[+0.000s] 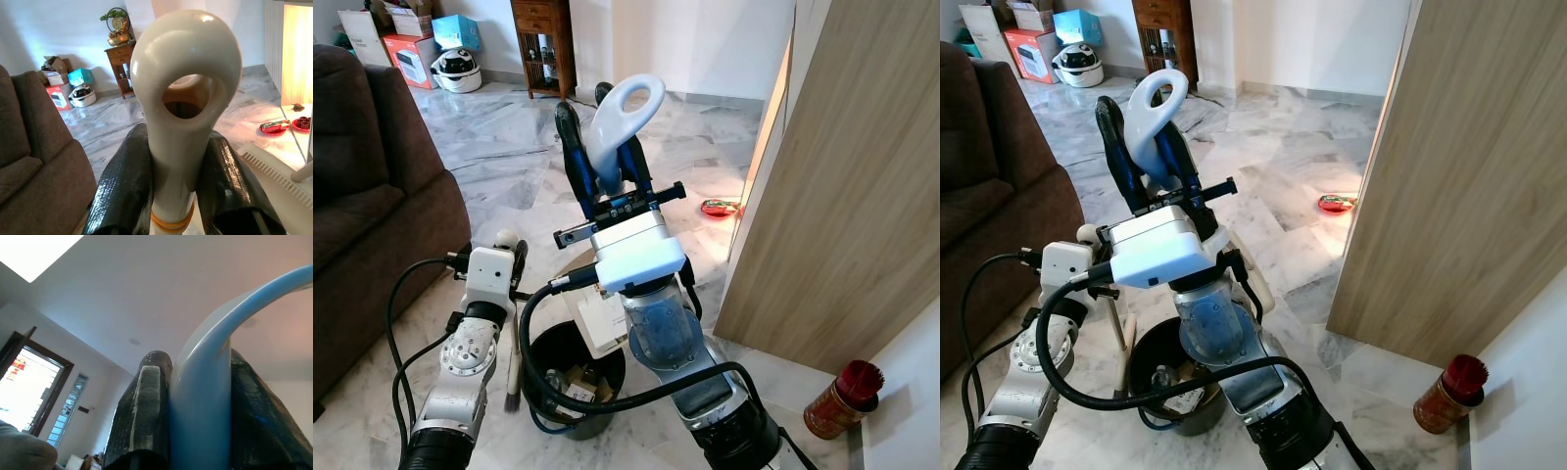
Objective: Sweep floor
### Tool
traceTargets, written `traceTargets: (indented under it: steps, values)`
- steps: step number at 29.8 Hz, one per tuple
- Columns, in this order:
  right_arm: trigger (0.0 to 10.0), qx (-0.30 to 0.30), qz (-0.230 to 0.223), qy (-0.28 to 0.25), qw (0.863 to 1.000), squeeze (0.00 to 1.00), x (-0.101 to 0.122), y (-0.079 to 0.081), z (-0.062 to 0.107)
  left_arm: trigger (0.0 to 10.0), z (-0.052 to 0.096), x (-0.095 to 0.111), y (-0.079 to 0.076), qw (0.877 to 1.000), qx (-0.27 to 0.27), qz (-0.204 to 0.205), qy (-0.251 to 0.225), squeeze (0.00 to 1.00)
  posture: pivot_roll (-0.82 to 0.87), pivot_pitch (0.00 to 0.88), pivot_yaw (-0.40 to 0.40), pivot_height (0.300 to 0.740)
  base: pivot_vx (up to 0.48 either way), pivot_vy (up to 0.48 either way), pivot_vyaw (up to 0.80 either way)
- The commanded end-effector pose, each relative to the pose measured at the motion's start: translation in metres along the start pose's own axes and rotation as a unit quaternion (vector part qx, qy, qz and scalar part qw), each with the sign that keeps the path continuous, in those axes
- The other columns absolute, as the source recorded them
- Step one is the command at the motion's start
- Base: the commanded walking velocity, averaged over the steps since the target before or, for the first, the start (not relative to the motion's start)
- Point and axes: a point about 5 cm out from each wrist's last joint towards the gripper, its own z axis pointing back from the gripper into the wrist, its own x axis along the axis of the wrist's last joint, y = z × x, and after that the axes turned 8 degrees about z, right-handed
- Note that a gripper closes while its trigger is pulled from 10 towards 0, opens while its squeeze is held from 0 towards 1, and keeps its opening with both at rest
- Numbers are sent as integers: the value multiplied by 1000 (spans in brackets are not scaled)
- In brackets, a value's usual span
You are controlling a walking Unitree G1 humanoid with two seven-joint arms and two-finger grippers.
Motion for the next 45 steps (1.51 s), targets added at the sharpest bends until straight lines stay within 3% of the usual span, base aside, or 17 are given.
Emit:
traceTargets:
  steps: [1,20,22,31,37,42,45]
  values:
    - [10000,-11,-14,-76,997,0,28,-1,-14,10000,-7,12,-2,999,-10,-11,-31,0,46,0,39,740,0,0,0]
    - [10000,-3,12,-88,996,0,29,1,-14,10000,-9,13,-4,999,-12,-9,-32,0,48,0,38,740,0,0,0]
    - [10000,-1,-14,-74,997,0,27,2,-14,10000,-9,13,-4,999,-12,-9,-33,0,48,0,38,740,0,0,0]
    - [10000,3,10,-83,996,0,28,2,-14,10000,-9,13,-4,999,-12,-8,-31,0,49,0,37,740,0,0,0]
    - [10000,8,-21,-69,997,0,26,5,-14,10000,-9,13,-4,999,-13,-8,-31,0,49,0,38,740,0,0,0]
    - [10000,19,12,-90,996,0,29,6,-14,10000,-9,13,-4,999,-13,-8,-31,0,49,0,37,740,0,0,0]
    - [10000,19,7,-88,996,0,29,6,-14,10000,-9,13,-4,999,-13,-8,-31,0,52,0,37,740,0,0,0]
